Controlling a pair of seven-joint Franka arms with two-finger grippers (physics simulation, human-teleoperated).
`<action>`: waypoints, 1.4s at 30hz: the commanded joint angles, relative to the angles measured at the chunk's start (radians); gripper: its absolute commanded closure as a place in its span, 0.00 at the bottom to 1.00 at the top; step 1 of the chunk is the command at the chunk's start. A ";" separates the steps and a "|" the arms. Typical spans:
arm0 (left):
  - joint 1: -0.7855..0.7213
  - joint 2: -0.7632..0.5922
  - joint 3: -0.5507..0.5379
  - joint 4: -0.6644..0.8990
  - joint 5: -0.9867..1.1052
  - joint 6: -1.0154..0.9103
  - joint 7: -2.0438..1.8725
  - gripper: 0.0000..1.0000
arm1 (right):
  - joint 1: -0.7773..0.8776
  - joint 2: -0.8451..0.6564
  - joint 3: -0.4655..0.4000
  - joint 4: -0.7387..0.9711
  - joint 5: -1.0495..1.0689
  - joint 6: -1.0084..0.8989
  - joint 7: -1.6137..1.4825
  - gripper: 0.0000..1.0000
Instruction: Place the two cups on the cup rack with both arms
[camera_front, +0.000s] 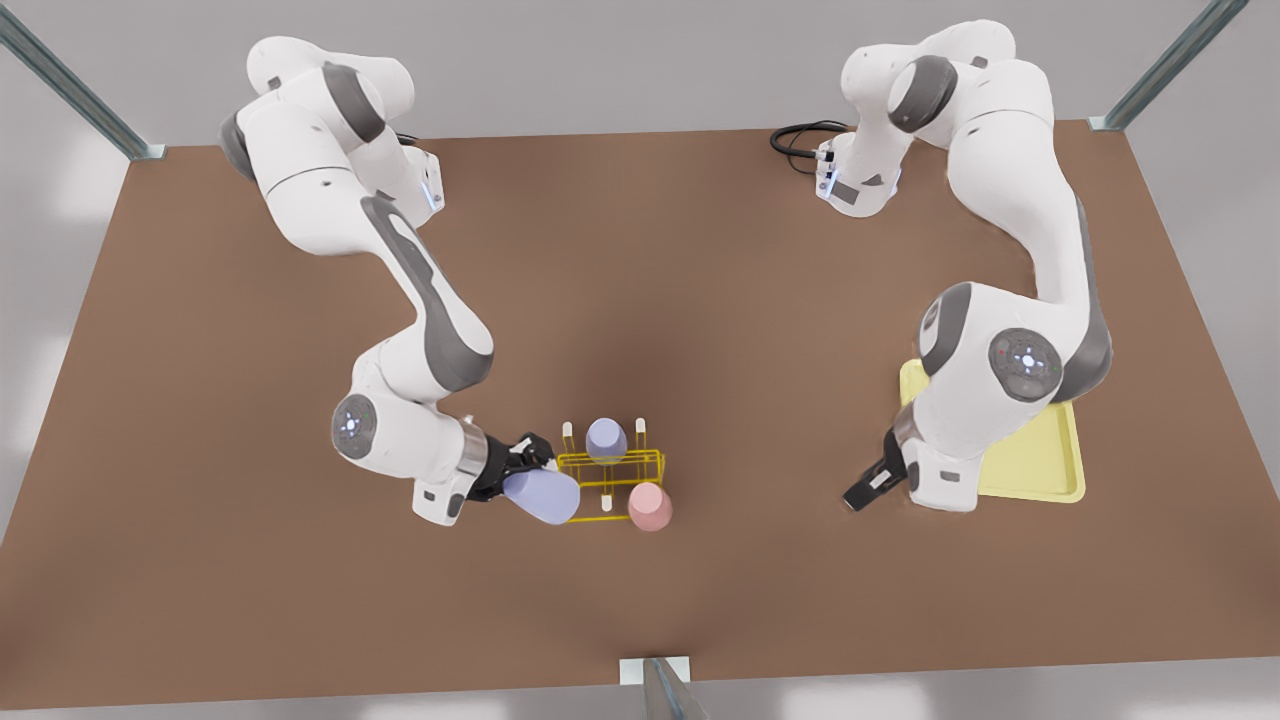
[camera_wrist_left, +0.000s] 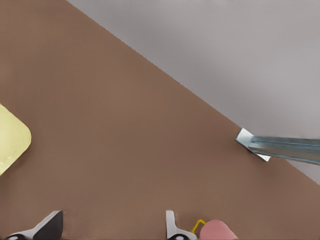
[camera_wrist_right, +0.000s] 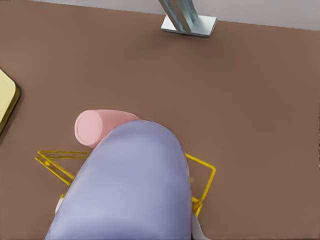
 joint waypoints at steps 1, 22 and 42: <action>0.013 -0.212 0.049 -0.258 0.062 -0.228 0.903 0.00 | 0.001 0.010 -0.001 0.017 -0.023 -0.026 0.362 0.26; 0.023 -0.277 0.061 -0.325 -0.064 -0.339 0.856 0.00 | 0.044 0.119 -0.004 0.056 -0.035 0.037 0.365 0.24; 0.023 -0.277 0.060 -0.325 -0.064 -0.354 0.857 0.00 | -0.280 -0.467 -0.077 -0.156 -0.394 -0.539 0.088 0.00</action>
